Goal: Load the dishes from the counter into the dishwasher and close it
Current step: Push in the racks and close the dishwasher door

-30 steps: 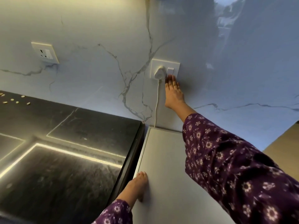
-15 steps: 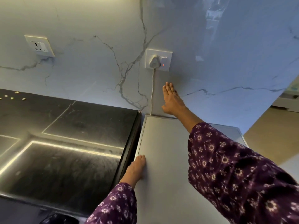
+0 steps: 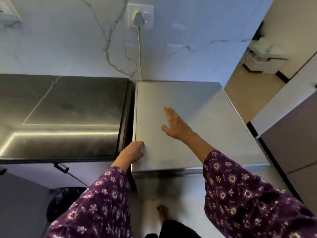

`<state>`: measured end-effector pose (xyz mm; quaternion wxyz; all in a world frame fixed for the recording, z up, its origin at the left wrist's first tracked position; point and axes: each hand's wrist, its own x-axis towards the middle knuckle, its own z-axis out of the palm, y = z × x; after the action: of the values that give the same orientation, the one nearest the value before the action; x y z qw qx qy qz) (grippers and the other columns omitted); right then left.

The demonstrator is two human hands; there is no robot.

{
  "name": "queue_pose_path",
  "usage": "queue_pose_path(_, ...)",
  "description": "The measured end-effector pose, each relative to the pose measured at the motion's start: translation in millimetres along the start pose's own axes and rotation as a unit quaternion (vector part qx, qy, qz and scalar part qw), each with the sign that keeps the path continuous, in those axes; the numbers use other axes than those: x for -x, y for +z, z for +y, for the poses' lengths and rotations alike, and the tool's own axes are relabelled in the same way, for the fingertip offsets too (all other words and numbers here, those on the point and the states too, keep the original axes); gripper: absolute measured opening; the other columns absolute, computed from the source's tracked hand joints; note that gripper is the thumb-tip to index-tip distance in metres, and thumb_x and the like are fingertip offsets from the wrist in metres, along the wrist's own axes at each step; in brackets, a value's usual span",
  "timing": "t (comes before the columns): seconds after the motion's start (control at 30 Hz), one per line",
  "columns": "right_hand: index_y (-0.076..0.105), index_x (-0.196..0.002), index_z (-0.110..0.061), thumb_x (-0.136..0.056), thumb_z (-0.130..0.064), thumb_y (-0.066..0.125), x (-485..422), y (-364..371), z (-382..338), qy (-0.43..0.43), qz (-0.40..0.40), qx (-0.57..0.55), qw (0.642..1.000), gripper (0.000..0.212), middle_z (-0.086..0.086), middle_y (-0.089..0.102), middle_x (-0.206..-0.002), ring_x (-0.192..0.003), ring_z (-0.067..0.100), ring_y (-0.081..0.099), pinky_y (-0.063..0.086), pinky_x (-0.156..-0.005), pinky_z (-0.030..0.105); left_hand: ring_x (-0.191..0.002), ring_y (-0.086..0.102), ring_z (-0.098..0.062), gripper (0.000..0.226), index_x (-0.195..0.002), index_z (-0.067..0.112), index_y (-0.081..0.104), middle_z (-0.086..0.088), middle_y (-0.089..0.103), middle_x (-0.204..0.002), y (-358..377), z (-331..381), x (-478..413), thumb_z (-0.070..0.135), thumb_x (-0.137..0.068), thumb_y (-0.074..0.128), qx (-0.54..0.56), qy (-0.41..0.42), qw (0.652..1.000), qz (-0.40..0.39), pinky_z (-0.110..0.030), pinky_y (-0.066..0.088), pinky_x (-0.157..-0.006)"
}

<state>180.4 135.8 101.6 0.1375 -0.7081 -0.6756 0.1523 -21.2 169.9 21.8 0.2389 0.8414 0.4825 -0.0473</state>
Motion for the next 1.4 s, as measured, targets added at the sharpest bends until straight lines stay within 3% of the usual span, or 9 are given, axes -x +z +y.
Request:
queue_pose_path(0.13,0.010,-0.149,-0.004,-0.093,-0.019,0.050,72,48,-3,-0.002,-0.026,-0.009,1.000,0.071,0.017,0.010,-0.156,-0.145,0.026,0.009,0.016,-0.118,0.035,-0.125,0.046,-0.027,0.043,-0.133,0.006,0.047,-0.012,0.050,-0.134,19,2,43,0.011,-0.090,0.054,-0.008,0.015,1.000,-0.004,-0.031,0.034,-0.102)
queue_pose_path(0.3,0.036,-0.139,0.005,-0.086,-0.008,0.052,143,101,-13,-0.009,0.035,-0.059,0.998,0.057,0.026,0.034,-0.145,-0.138,0.035,0.030,0.025,-0.114,0.039,-0.113,0.052,-0.029,0.033,-0.125,0.008,0.047,-0.009,0.046,-0.125,44,5,79,0.006,-0.092,0.046,-0.001,0.026,1.000,-0.013,-0.039,0.044,-0.096)
queue_pose_path(0.43,0.050,-0.128,0.008,-0.079,-0.001,0.051,177,140,-9,-0.050,0.028,-0.013,0.998,0.050,0.027,0.054,-0.127,-0.121,0.041,0.050,0.039,-0.105,0.048,-0.141,0.023,-0.028,0.064,-0.148,0.007,0.018,-0.012,0.015,-0.155,53,10,92,-0.007,-0.090,0.041,-0.048,0.034,0.998,-0.029,-0.036,0.026,-0.112)
queue_pose_path(0.57,0.031,-0.145,-0.005,-0.083,0.005,0.047,197,173,-9,-0.042,-0.049,0.026,0.998,0.064,0.022,0.050,-0.125,-0.114,0.038,0.049,0.047,-0.090,0.040,-0.145,0.007,-0.028,0.075,-0.150,0.006,0.006,-0.016,0.002,-0.157,52,9,92,-0.014,-0.085,0.038,-0.078,0.042,0.995,-0.048,-0.039,0.021,-0.116)
queue_pose_path(0.7,0.003,-0.151,-0.024,-0.086,0.001,0.046,198,188,-16,-0.013,-0.129,0.086,0.988,0.082,0.014,0.049,-0.108,-0.098,0.029,0.048,0.039,-0.068,0.031,-0.141,0.021,-0.033,0.072,-0.149,0.005,0.008,-0.019,0.008,-0.155,53,8,93,-0.012,-0.086,0.040,-0.105,0.048,0.992,-0.042,-0.041,0.032,-0.109)
queue_pose_path(0.9,-0.012,-0.149,-0.028,-0.089,-0.006,0.047,173,208,-23,0.017,-0.139,0.190,0.972,0.087,0.016,0.057,-0.105,-0.092,0.029,0.055,0.045,-0.069,0.035,-0.120,0.051,-0.035,0.074,-0.149,0.014,0.011,-0.011,0.011,-0.156,58,2,97,-0.003,-0.087,0.048,-0.119,0.035,0.992,0.002,-0.044,0.049,-0.090)
queue_pose_path(1.1,-0.015,-0.149,-0.018,-0.091,-0.013,0.048,166,225,-23,0.042,-0.133,0.235,0.962,0.085,0.019,0.057,-0.116,-0.100,0.030,0.055,0.048,-0.079,0.037,-0.146,0.006,-0.022,0.078,-0.152,0.012,-0.001,-0.008,-0.004,-0.159,67,5,100,-0.009,-0.089,0.041,-0.119,0.032,0.992,0.010,-0.041,0.033,-0.111)
queue_pose_path(1.23,-0.015,-0.148,-0.012,-0.092,-0.018,0.048,170,229,-18,0.075,-0.125,0.256,0.956,0.085,0.020,0.054,-0.123,-0.107,0.031,0.053,0.045,-0.083,0.036,-0.146,0.003,-0.021,0.081,-0.151,0.013,-0.002,-0.007,-0.005,-0.159,65,3,99,-0.012,-0.087,0.042,-0.120,0.037,0.992,0.008,-0.041,0.027,-0.113)
queue_pose_path(1.4,-0.015,-0.148,-0.014,-0.096,-0.020,0.044,166,223,-12,0.078,-0.135,0.276,0.948,0.079,0.019,0.053,-0.125,-0.107,0.030,0.052,0.045,-0.083,0.035,-0.146,0.002,-0.019,0.080,-0.152,0.012,-0.002,-0.006,-0.005,-0.159,64,8,101,-0.012,-0.087,0.039,-0.109,0.028,0.994,0.002,-0.040,0.036,-0.109)
